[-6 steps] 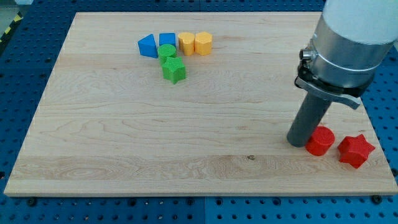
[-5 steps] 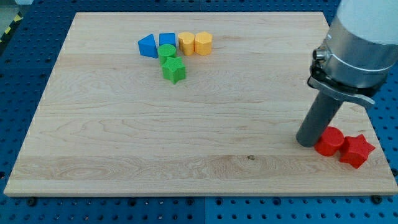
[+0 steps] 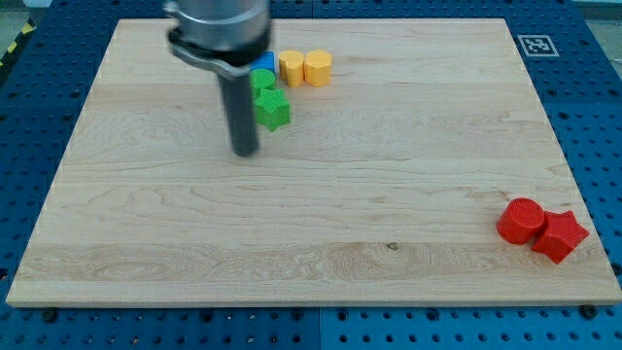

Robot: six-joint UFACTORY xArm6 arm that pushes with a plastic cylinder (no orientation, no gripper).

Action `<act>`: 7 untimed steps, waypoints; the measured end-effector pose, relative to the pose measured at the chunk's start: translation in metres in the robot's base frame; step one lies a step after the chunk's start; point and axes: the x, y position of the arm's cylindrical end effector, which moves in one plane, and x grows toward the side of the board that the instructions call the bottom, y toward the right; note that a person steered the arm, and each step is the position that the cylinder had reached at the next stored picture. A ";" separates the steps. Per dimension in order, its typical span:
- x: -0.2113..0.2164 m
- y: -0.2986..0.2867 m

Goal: Move the green star to the bottom left of the red circle

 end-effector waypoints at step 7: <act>-0.068 0.040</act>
